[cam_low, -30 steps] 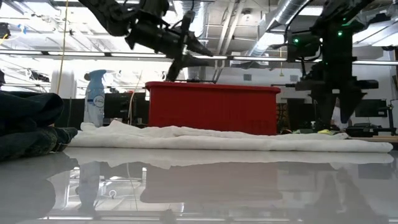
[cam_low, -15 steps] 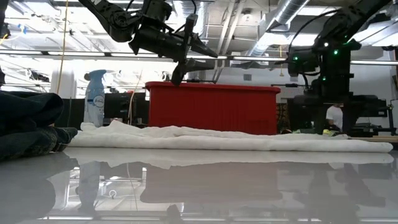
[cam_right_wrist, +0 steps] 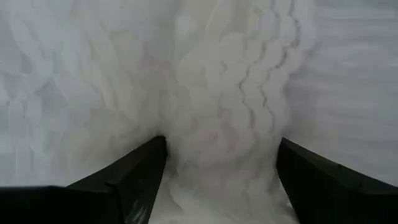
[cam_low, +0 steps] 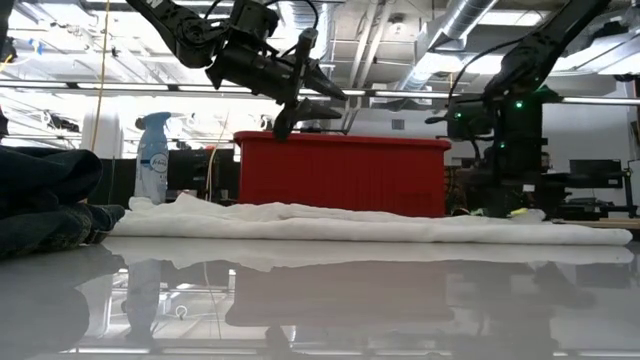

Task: Fold Laundry from Bin
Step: Fold the white dress from the red bin

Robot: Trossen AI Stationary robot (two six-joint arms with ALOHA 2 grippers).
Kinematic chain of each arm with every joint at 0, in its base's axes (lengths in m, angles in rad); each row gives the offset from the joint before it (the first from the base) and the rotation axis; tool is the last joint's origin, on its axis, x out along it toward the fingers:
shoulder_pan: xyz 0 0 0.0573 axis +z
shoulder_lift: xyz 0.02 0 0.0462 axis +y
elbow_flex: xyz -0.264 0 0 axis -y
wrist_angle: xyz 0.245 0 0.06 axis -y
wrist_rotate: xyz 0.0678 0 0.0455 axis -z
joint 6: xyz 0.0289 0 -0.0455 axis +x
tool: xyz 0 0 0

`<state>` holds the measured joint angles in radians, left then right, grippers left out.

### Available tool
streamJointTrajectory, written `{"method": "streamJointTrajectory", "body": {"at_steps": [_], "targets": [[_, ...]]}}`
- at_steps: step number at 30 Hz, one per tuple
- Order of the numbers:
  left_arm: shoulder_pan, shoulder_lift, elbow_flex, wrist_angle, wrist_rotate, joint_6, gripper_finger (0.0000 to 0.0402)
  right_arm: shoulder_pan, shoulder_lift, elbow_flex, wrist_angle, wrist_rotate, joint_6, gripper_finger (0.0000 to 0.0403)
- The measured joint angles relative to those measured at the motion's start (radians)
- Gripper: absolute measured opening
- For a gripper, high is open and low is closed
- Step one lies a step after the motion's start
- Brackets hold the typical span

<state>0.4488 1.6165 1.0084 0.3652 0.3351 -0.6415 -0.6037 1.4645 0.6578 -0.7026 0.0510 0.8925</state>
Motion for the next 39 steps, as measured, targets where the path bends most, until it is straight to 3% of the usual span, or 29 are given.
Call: {"method": "streamJointTrajectory", "body": {"at_steps": [9, 13, 18, 25, 39], "targets": [[0.007, 0.000, 0.000, -0.016, 0.001, 0.017, 0.0144, 0.006, 0.029, 0.003, 0.011, -0.022, 0.083, 0.0228], [0.021, 0.000, 0.000, -0.013, 0.014, 0.032, 0.0144, -0.013, 0.027, 0.002, 0.007, -0.052, 0.076, 0.0154], [0.050, 0.000, 0.011, -0.019, 0.131, 0.035, 0.0144, -0.020, 0.027, 0.013, 0.007, -0.065, 0.034, 0.0043], [0.056, 0.000, 0.012, -0.166, 0.161, 0.084, 0.0132, -0.022, 0.019, 0.099, -0.057, -0.047, -0.021, 0.0041], [0.046, 0.000, 0.012, -0.417, 0.120, 0.201, 0.0046, 0.075, 0.017, 0.326, -0.157, -0.016, -0.056, 0.0041]]}}
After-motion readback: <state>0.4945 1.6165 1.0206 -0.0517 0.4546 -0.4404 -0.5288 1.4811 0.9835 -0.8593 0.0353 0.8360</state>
